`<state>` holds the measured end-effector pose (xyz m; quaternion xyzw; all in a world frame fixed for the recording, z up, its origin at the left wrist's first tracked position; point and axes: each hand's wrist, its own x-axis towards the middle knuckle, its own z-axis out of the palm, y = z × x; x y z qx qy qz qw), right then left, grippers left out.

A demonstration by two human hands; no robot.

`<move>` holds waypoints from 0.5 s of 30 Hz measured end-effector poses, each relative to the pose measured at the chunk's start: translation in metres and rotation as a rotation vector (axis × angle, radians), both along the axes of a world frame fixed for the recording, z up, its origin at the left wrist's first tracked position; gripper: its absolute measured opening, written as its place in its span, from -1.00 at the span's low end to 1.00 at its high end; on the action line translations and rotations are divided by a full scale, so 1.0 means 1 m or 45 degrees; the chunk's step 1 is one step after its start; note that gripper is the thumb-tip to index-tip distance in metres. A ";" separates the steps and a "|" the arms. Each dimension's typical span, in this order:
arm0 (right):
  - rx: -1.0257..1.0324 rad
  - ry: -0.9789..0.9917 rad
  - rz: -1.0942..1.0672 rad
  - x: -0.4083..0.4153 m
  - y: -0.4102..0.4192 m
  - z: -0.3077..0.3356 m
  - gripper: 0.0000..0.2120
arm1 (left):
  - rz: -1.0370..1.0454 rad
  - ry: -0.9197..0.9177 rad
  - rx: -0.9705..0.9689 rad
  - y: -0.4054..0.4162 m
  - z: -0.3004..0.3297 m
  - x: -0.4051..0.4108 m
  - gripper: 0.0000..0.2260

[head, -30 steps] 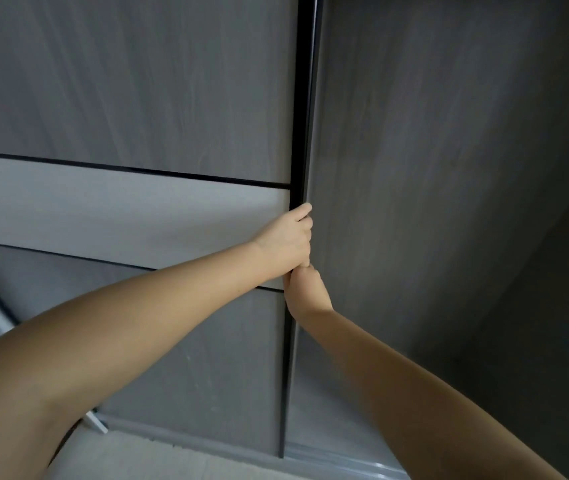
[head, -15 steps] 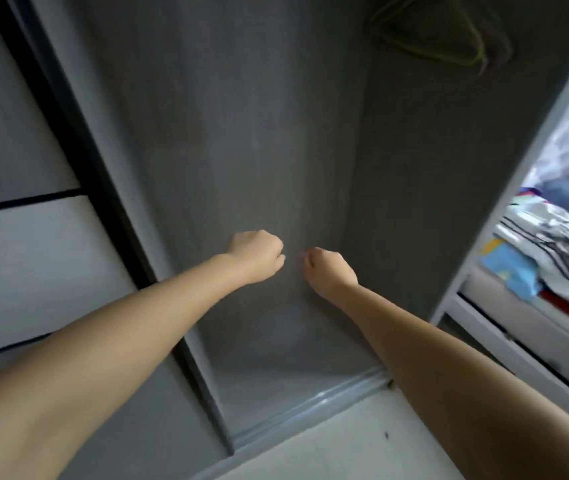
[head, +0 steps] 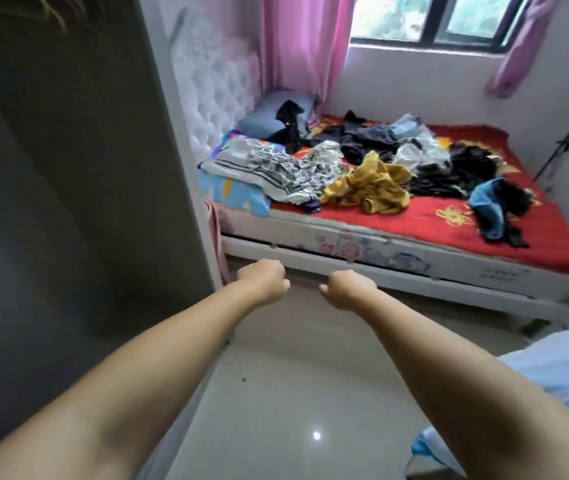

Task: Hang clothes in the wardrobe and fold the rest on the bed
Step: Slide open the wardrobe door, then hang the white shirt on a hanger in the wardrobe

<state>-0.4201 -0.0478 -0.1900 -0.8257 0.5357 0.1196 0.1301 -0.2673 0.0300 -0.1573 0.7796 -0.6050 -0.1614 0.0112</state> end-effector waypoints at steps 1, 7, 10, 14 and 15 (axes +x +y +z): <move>-0.002 0.012 -0.043 -0.022 -0.006 -0.001 -0.60 | -0.056 0.002 0.001 -0.014 -0.004 -0.021 -0.73; -0.080 -0.009 -0.276 -0.144 -0.040 0.020 -0.64 | -0.313 0.005 -0.024 -0.084 -0.006 -0.144 -0.77; -0.158 -0.055 -0.382 -0.206 -0.050 0.034 -0.72 | -0.439 0.019 -0.053 -0.113 -0.005 -0.208 -0.76; -0.229 -0.125 -0.573 -0.288 -0.050 0.048 -0.74 | -0.638 0.093 -0.081 -0.138 -0.003 -0.298 -0.76; -0.243 -0.149 -0.626 -0.306 -0.047 0.051 -0.75 | -0.696 0.106 -0.082 -0.140 -0.002 -0.320 -0.77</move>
